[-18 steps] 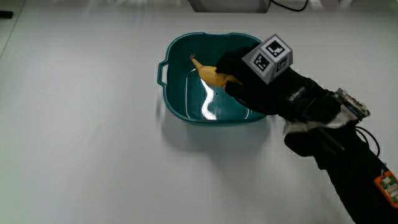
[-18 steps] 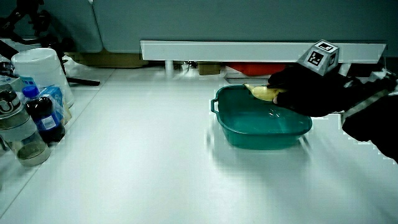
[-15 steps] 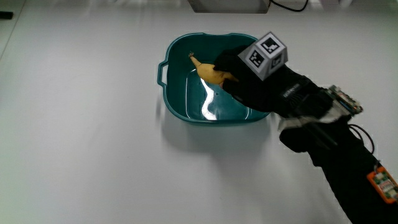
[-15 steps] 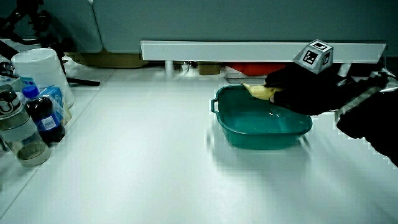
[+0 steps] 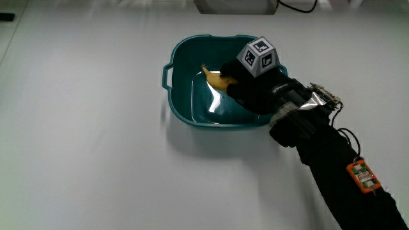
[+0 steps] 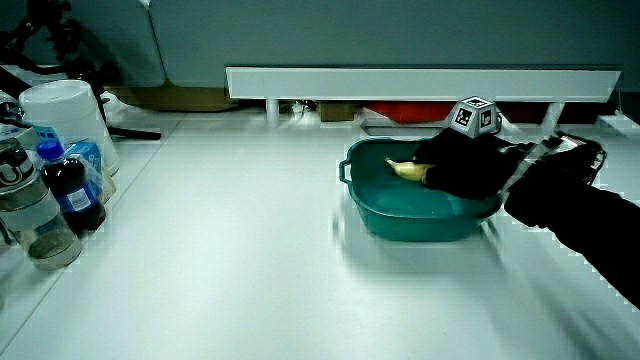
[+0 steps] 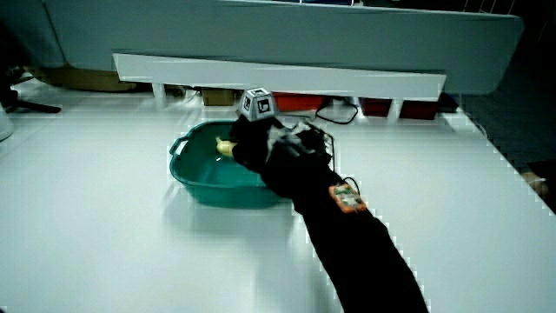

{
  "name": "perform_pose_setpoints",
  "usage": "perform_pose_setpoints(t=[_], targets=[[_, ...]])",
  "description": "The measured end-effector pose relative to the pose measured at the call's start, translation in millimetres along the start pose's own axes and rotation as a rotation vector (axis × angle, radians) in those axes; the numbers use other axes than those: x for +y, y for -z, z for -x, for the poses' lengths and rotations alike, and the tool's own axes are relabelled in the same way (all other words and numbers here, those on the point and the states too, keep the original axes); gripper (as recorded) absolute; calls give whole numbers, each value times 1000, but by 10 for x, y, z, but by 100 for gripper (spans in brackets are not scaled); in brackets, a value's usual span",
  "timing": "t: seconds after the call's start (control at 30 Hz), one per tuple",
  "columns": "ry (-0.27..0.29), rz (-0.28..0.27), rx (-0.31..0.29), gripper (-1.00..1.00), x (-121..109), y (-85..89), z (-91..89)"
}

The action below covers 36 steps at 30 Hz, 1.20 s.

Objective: Place banana into plate

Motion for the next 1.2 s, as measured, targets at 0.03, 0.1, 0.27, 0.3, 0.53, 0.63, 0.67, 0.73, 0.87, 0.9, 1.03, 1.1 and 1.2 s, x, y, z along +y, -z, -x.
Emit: perform_pose_setpoints(t=[0.03, 0.1, 0.27, 0.3, 0.53, 0.63, 0.67, 0.73, 0.87, 0.9, 1.03, 1.1, 1.2], targets=[[5, 7, 0, 0, 9, 26, 2], [13, 24, -3, 0, 53, 112, 1], [23, 99, -49, 0, 167, 306, 15], [30, 103, -54, 0, 166, 311, 17], [32, 115, -76, 0, 199, 382, 35], [27, 127, -75, 0, 214, 416, 37], [28, 137, -78, 0, 228, 436, 22], [30, 140, -82, 0, 241, 446, 18], [28, 167, -77, 0, 247, 493, 17], [33, 171, -81, 0, 254, 516, 9], [44, 206, -105, 0, 288, 574, 5], [39, 204, -104, 0, 291, 580, -2], [53, 209, -115, 0, 296, 600, -4]])
